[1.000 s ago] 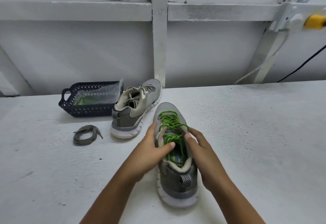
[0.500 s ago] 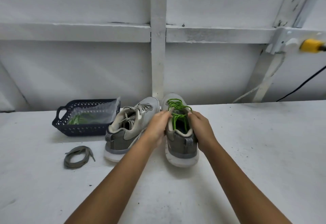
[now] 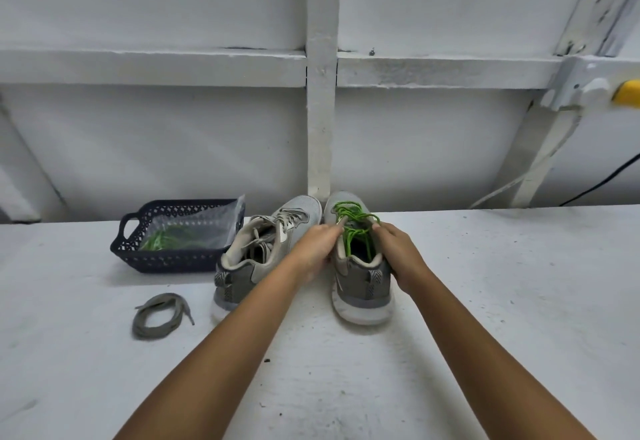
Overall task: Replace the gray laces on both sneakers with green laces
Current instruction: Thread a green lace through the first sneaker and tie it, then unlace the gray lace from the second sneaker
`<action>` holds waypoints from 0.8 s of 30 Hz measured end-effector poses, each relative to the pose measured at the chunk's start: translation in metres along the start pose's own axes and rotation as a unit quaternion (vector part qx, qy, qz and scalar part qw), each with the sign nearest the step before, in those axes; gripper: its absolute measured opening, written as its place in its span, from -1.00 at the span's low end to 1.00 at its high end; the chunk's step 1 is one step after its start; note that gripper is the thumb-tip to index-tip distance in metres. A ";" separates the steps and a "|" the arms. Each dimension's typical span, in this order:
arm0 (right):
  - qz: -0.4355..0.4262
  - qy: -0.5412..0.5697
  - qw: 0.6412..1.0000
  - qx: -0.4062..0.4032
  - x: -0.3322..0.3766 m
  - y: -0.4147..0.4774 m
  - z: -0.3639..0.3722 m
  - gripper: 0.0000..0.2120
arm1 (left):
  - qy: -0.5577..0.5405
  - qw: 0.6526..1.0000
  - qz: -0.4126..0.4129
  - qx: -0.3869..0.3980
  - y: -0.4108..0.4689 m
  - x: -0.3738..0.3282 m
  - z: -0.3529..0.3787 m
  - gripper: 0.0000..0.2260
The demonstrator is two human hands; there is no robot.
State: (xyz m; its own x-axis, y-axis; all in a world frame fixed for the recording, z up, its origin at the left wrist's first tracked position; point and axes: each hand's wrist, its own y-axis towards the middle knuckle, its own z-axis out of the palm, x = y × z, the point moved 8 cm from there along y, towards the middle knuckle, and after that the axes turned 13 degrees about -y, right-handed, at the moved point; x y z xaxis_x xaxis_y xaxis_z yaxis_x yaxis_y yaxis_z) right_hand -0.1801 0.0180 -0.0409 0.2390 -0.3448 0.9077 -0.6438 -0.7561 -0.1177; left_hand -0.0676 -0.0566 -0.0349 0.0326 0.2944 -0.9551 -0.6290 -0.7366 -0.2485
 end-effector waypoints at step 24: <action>0.073 0.034 0.993 0.085 0.032 -0.016 0.146 -0.40 | 0.523 0.841 0.104 -0.087 -0.008 -0.054 -0.120 -0.72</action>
State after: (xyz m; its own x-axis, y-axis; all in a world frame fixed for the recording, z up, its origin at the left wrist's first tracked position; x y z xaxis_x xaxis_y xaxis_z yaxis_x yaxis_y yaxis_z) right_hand -0.0557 -0.0624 -0.0689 0.0977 -0.4239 0.9004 -0.5348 -0.7854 -0.3118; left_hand 0.0292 -0.1401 -0.0007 0.6590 -0.4828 -0.5767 -0.5855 -0.8106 0.0096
